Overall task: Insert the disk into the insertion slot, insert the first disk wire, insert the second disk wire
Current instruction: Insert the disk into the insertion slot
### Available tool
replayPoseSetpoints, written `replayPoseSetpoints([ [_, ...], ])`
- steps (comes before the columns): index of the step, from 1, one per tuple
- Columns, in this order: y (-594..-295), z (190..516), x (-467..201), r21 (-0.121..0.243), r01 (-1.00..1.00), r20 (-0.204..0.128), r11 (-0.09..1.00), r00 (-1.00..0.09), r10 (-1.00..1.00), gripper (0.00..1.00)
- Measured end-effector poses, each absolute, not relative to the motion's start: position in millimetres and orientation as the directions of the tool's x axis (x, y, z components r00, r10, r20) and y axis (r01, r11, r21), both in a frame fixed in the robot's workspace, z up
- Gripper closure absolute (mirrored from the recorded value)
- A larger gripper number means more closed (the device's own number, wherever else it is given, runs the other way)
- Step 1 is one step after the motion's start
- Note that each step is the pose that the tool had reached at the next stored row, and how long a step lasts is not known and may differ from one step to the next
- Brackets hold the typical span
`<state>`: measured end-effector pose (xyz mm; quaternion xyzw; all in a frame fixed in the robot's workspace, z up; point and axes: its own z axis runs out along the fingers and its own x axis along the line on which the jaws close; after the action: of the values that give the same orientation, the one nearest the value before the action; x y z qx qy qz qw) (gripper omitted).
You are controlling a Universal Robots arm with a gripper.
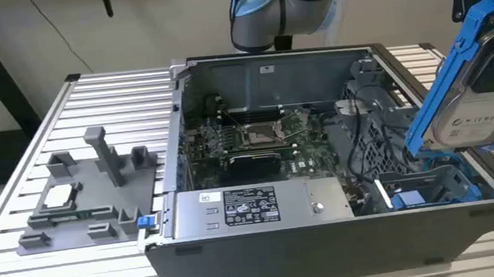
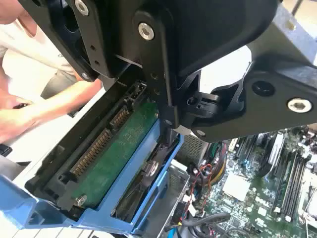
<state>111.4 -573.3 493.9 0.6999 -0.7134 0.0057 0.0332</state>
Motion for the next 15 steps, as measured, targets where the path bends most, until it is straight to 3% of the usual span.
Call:
replayPoseSetpoints([
  [15, -573.2, 493.9, 111.4, 0.038, -0.999, 0.064, 0.021, -0.018, -0.998, 1.00],
])
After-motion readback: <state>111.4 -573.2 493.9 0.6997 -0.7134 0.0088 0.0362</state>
